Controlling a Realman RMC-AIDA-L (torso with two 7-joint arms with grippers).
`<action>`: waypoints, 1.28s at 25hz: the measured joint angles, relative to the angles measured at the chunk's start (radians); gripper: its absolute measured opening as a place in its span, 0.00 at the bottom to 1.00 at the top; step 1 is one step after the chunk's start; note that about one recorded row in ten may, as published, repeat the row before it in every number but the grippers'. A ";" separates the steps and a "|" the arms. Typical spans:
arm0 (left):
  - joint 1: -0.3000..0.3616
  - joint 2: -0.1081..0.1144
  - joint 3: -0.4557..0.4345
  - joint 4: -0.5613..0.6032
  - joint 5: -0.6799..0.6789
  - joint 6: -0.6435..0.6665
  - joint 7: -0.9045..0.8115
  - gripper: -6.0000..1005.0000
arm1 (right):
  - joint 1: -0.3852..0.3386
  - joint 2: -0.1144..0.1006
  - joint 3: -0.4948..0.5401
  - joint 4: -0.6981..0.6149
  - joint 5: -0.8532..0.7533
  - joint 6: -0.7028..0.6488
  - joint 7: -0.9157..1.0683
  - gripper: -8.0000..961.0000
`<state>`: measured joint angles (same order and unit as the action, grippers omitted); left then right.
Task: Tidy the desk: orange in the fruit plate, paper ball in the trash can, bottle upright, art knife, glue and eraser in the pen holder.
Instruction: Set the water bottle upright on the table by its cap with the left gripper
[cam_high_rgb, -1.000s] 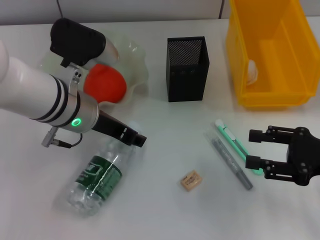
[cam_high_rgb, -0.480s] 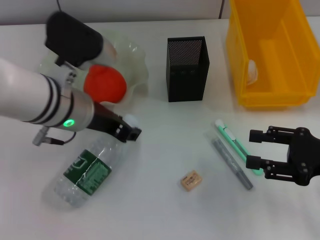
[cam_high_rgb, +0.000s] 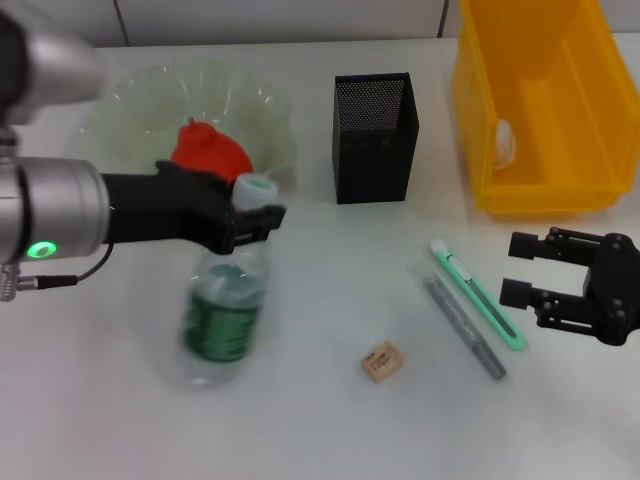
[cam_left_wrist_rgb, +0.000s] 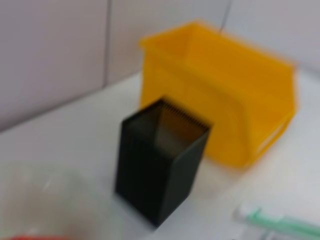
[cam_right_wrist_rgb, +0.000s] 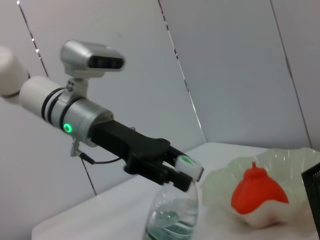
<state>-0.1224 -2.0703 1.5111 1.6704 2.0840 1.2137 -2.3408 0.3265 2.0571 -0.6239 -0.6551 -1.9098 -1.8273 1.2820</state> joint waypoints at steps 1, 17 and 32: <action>0.003 0.000 -0.033 -0.030 -0.066 0.017 0.047 0.44 | 0.003 0.002 0.001 0.000 0.001 0.000 0.005 0.69; -0.211 0.008 -0.807 -1.095 -0.546 0.624 1.103 0.44 | 0.054 0.008 0.010 0.036 0.037 -0.007 0.078 0.69; -0.187 -0.001 -0.992 -1.426 -0.550 0.538 1.718 0.44 | 0.091 0.020 0.012 0.113 0.081 0.030 0.040 0.69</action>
<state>-0.3092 -2.0718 0.5191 0.2447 1.5340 1.7521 -0.6226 0.4170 2.0772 -0.6119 -0.5423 -1.8286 -1.7976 1.3224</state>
